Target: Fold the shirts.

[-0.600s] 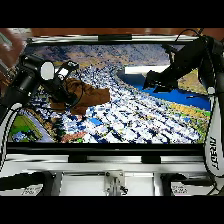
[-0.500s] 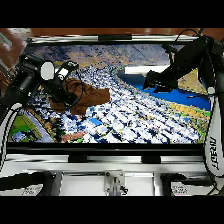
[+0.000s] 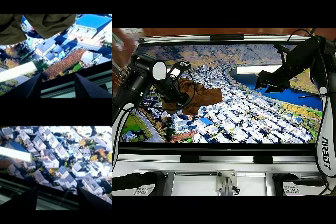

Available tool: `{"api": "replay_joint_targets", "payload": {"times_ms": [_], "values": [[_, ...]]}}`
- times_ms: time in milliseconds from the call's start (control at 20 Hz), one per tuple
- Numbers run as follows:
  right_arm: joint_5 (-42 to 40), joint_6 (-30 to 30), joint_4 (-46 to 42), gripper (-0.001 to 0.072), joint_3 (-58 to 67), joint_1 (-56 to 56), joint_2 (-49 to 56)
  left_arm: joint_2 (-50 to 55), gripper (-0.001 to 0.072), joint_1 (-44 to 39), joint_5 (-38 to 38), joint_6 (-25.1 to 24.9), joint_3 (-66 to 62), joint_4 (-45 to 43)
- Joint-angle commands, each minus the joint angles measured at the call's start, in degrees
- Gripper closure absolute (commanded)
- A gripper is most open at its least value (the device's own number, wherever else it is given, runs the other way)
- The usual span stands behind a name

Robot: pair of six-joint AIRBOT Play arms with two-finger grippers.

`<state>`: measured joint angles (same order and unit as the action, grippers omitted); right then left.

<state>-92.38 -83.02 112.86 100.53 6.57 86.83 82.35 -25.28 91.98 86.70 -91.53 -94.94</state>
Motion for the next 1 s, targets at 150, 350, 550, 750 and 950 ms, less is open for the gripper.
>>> {"api": "replay_joint_targets", "payload": {"times_ms": [150, 350, 550, 750, 950], "values": [[0.9, 0.0, 0.1, 0.012, 0.0, 0.0, 0.0, 0.1, 0.0232, 0.0, -0.1, 0.1, 0.0, 0.0], [4.4, -0.3, 0.2, 0.012, 0.0, 0.0, 0.0, 1.3, 0.0232, -0.1, -9.0, 1.9, 0.0, 0.0], [3.0, -2.8, 0.2, 0.012, 0.0, 0.0, 0.0, 3.3, 0.0232, -0.1, -12.5, 3.1, 0.0, 0.1], [2.6, -6.7, -0.9, 0.012, 0.0, 0.0, 0.0, 5.4, 0.0231, -0.1, -14.4, 9.2, 0.0, 1.1], [4.8, -7.1, -6.1, 0.012, 0.0, 0.0, 0.0, 7.2, 0.0232, -0.1, -15.1, 9.2, 0.0, 1.1]]}}
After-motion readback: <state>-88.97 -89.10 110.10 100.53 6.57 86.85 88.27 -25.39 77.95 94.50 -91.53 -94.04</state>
